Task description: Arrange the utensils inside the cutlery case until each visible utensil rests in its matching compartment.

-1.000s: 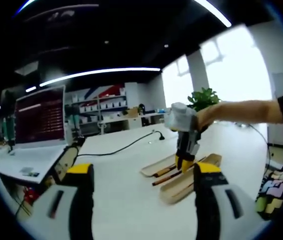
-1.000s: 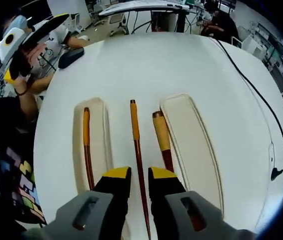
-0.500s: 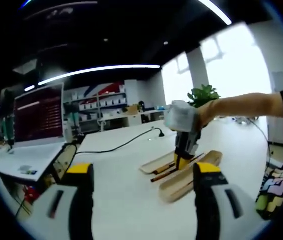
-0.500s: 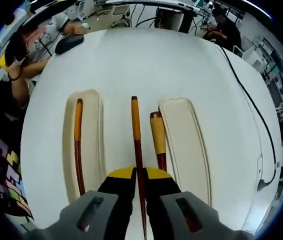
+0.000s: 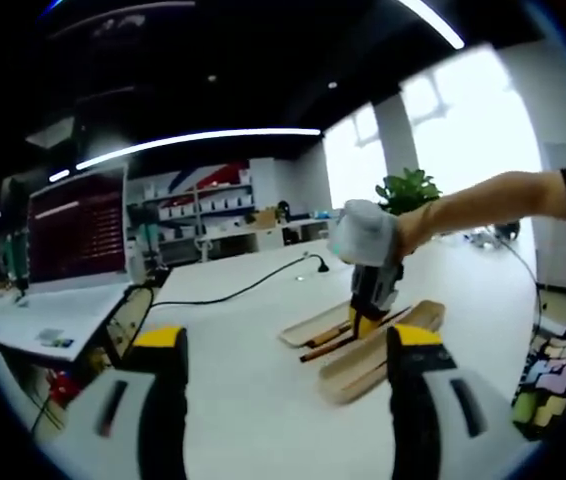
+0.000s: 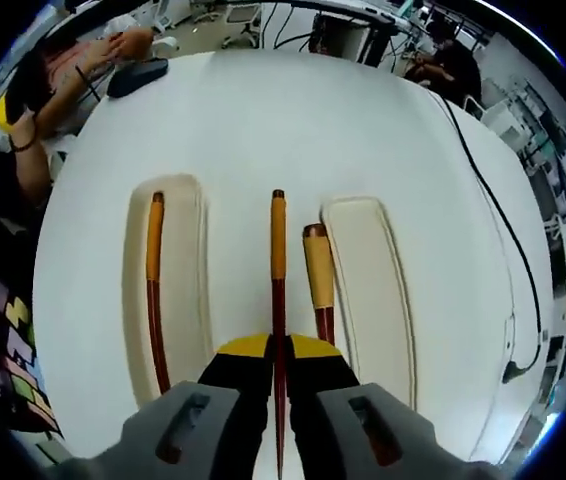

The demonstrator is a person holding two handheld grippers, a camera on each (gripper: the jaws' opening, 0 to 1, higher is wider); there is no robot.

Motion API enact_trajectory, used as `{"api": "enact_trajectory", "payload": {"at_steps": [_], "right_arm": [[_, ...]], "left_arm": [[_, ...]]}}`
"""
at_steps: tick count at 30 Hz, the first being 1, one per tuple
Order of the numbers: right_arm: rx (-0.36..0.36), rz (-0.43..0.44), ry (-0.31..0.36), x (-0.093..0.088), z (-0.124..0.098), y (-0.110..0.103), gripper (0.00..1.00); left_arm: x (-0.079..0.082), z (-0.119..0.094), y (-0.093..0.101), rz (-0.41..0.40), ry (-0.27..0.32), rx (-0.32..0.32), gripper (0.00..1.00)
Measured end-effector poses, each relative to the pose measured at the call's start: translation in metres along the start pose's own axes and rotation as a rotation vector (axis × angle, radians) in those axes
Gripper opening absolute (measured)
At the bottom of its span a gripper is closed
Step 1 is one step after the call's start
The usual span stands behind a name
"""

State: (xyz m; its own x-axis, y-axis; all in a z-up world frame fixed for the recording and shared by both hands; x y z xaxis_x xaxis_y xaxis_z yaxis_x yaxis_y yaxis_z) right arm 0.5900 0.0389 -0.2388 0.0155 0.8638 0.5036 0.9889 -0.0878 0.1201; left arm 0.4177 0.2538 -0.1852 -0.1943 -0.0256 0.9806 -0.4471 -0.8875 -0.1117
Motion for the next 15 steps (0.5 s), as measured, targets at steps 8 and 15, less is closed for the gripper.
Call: {"api": "enact_trajectory", "payload": {"at_steps": [8,15], "right_arm": [[0.010,-0.012,-0.039,-0.0004,-0.0009,-0.0020,0.02],[0.004,-0.017,-0.047,-0.0046,-0.0036,-0.0028,0.02]], "left_arm": [[-0.0009,0.0018,-0.0016,-0.002,-0.002,0.001,0.86],[-0.0047,0.0037,-0.0025,-0.011,-0.012,0.007,0.86]]}}
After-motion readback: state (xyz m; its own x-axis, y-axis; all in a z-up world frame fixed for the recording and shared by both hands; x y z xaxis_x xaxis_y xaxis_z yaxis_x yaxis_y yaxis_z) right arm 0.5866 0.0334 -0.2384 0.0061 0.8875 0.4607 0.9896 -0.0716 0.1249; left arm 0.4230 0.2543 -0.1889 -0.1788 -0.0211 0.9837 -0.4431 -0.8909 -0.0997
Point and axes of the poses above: the point that each gripper's makers call its tool centre point, and the gripper's own axes: z roughly forward along the fingers, y roughly to its right, x roughly out of its top, the point moved 10 cm from there along -z, roughly backward along the fingers, and after that the axes turned 15 degrees about y, right-handed, at the moved point
